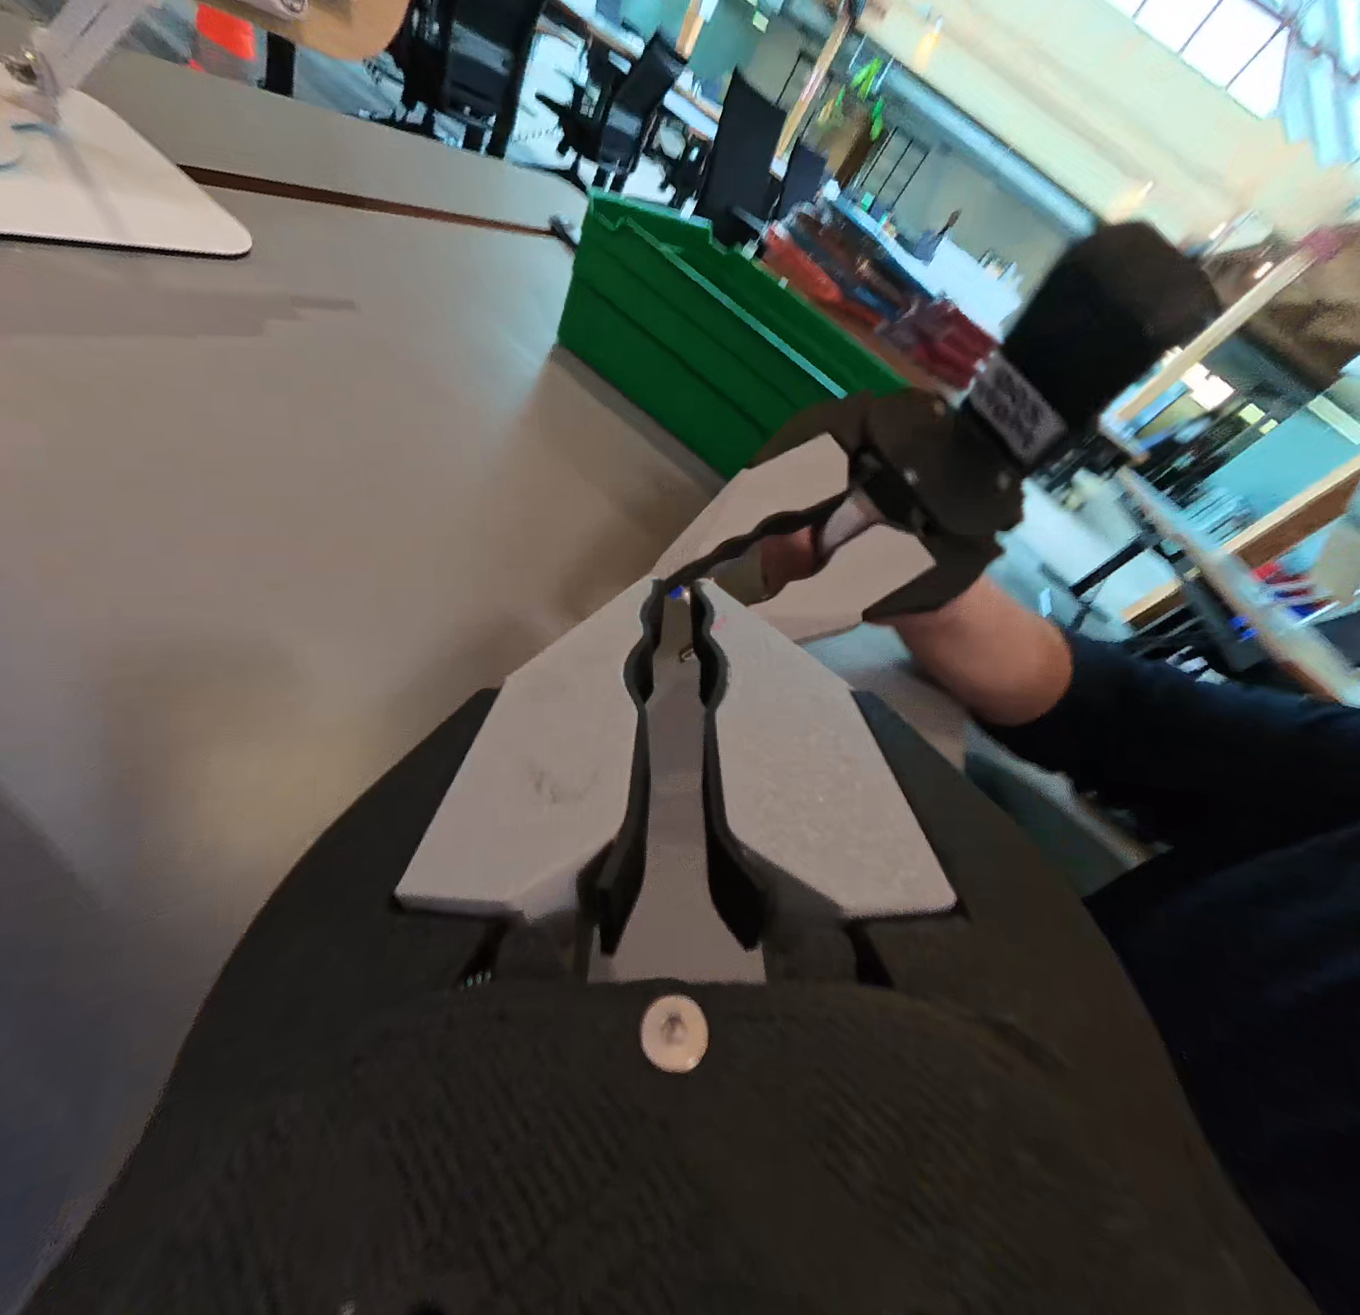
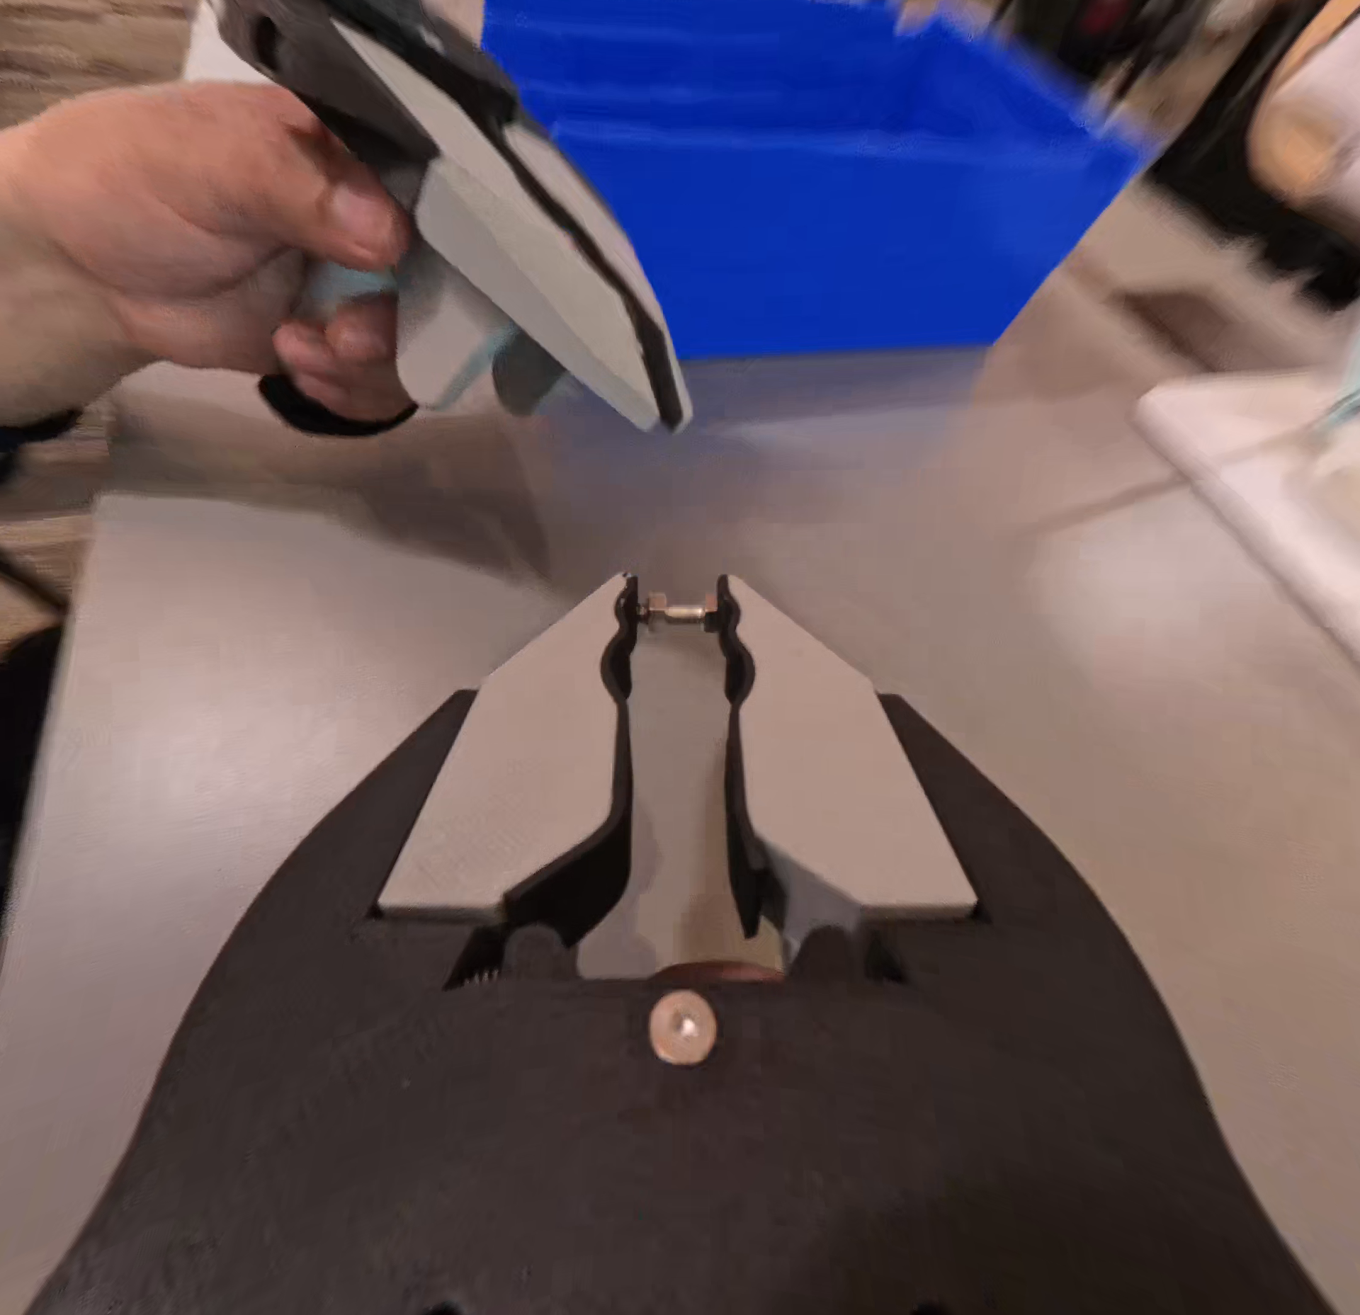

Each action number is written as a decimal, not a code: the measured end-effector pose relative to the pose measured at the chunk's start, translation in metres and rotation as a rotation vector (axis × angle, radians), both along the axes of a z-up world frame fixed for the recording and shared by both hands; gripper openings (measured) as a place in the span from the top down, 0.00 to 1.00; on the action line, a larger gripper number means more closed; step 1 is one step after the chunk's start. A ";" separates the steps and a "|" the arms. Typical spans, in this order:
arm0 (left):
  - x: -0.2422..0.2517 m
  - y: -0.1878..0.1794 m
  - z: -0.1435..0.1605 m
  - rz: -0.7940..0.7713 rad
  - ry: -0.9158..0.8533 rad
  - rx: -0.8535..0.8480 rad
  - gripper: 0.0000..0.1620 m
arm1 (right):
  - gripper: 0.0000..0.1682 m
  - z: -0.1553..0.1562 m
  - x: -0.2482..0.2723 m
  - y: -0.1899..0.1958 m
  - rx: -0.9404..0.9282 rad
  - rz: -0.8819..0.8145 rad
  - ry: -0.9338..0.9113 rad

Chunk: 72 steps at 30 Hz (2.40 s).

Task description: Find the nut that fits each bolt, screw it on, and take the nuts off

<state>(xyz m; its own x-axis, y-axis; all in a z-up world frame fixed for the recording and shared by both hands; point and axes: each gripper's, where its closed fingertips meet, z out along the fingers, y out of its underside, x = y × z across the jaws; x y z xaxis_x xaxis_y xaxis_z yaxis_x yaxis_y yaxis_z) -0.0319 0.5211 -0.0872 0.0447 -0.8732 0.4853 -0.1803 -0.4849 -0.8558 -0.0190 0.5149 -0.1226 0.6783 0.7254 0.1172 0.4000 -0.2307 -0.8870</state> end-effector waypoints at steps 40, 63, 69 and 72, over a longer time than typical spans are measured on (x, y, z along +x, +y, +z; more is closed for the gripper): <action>0.047 0.012 -0.032 -0.216 0.218 0.492 0.73 | 0.88 -0.026 0.014 -0.029 -0.020 0.250 -0.141; 0.045 0.042 -0.072 -0.123 0.406 0.484 0.78 | 0.85 -0.044 0.007 -0.029 0.040 0.346 -0.314; 0.044 0.044 -0.071 -0.119 0.381 0.426 0.78 | 0.95 -0.061 0.000 -0.027 0.026 0.373 -0.425; 0.045 0.043 -0.073 -0.125 0.392 0.433 0.78 | 0.96 -0.061 -0.004 -0.033 -0.029 0.390 -0.348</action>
